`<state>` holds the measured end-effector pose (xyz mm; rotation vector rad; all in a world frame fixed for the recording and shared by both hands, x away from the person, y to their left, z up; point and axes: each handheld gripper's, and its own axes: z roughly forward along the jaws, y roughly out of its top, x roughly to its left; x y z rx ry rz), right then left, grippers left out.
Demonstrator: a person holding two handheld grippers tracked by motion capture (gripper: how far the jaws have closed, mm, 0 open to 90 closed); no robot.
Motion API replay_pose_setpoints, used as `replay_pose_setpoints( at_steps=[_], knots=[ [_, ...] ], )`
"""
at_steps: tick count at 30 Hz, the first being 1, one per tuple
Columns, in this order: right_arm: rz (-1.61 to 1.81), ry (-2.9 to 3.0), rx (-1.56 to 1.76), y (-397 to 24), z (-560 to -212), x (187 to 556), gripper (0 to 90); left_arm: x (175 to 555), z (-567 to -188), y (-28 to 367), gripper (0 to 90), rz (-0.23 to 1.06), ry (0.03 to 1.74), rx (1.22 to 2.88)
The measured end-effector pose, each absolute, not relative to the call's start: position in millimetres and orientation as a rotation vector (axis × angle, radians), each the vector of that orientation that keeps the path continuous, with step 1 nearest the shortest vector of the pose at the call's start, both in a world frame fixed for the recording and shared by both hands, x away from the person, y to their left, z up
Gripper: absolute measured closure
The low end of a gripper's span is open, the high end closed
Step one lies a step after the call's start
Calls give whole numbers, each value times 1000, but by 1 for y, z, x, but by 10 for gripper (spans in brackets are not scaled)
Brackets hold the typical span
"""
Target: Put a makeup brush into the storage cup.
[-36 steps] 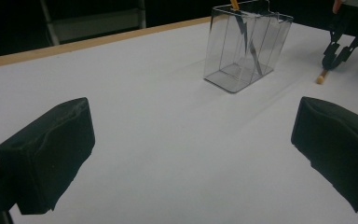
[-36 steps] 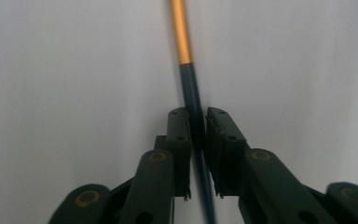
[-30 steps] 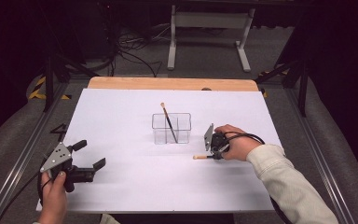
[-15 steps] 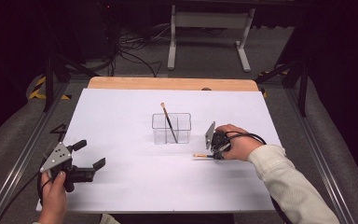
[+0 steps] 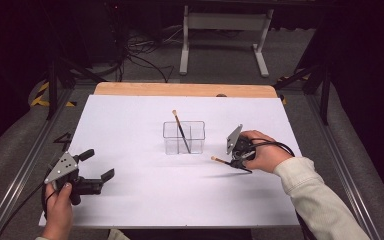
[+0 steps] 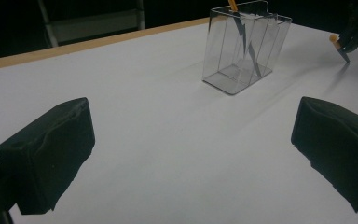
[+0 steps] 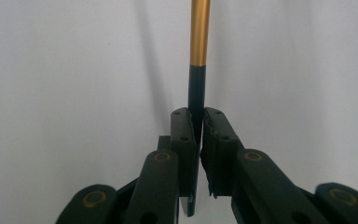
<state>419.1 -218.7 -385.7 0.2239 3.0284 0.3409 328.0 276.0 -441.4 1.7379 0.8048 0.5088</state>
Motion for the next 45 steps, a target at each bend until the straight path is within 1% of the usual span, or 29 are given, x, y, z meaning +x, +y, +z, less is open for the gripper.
replay_pose_setpoints(
  at_steps=[13, 30, 45],
  knots=[
    [516, 3019, 320, -225, -371, 411, 840, 330, -441, 274, 4, 506, 796, 1741],
    [900, 2919, 365, -230, -343, 403, 840, 331, -441, 273, 4, 500, 797, 1743],
    [1194, 2733, 434, -239, -335, 394, 840, 331, -442, 273, 4, 500, 797, 1743]
  ],
)
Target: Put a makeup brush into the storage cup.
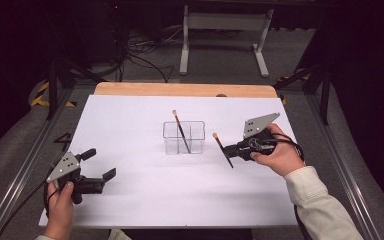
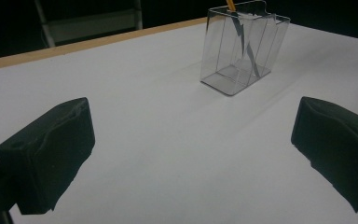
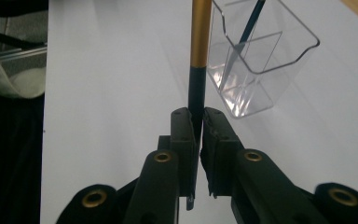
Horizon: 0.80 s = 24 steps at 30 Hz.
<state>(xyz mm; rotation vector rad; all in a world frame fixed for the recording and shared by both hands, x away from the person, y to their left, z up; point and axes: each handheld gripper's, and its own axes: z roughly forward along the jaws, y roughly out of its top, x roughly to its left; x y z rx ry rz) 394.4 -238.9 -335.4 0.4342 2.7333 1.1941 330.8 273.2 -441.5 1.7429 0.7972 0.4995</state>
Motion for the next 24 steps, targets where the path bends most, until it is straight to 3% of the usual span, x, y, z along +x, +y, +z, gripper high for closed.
replay_pose_setpoints(
  at_steps=[24],
  knots=[
    [1511, 2462, 487, -232, -332, 384, 839, 331, -441, 273, 3, 509, 796, 1706]
  ],
)
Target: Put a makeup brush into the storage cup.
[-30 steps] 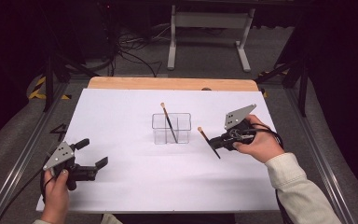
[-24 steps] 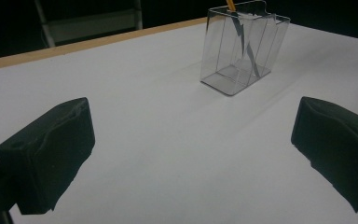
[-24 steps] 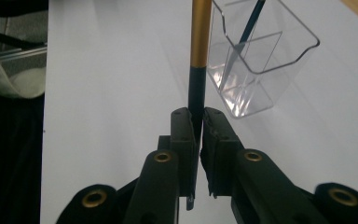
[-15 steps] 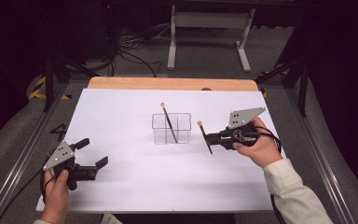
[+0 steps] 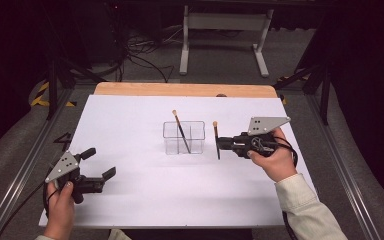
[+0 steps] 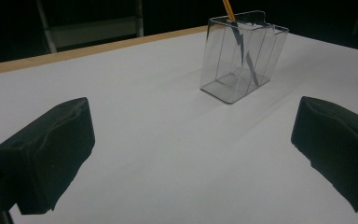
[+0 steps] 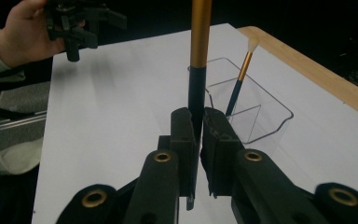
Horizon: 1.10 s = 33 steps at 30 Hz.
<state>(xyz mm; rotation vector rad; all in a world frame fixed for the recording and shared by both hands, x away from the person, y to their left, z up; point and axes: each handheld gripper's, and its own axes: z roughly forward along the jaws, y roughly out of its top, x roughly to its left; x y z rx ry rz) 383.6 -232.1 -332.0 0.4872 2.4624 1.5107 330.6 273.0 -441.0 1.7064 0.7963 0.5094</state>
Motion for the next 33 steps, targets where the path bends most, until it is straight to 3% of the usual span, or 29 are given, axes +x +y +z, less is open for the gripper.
replay_pose_setpoints(
  at_steps=[33],
  knots=[
    [1581, 2258, 547, -191, -313, 402, 839, 331, -442, 273, 3, 504, 795, 1697]
  ],
)
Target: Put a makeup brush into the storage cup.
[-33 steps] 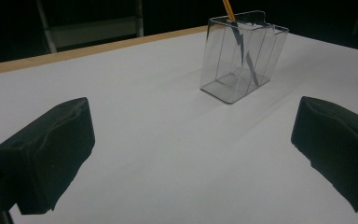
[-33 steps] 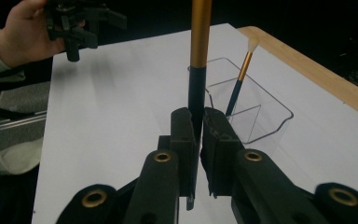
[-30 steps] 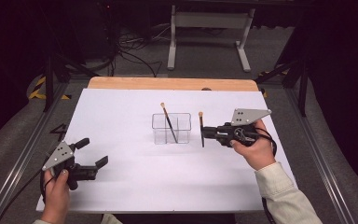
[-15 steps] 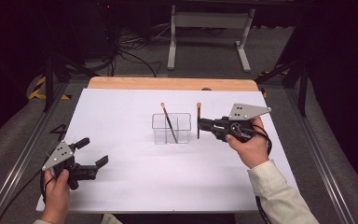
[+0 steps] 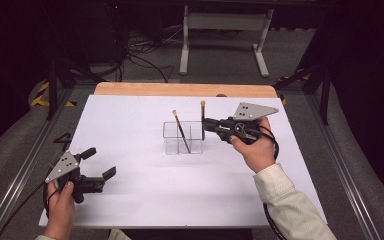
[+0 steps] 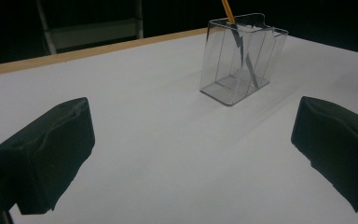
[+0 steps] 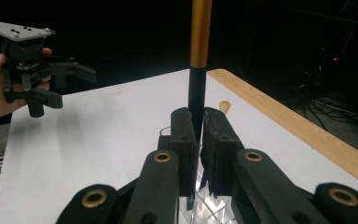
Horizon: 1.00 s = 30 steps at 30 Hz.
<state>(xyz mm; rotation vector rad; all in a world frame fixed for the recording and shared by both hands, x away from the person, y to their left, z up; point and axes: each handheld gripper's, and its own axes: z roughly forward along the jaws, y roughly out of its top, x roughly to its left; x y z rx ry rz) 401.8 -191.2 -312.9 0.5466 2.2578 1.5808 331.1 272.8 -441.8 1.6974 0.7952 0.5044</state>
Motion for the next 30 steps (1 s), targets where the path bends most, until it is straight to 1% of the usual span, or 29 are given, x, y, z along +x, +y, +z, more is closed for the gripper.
replay_pose_setpoints(
  at_steps=[30],
  knots=[
    [1584, 2206, 624, -156, -318, 442, 839, 331, -442, 273, 3, 502, 792, 1699]
  ],
)
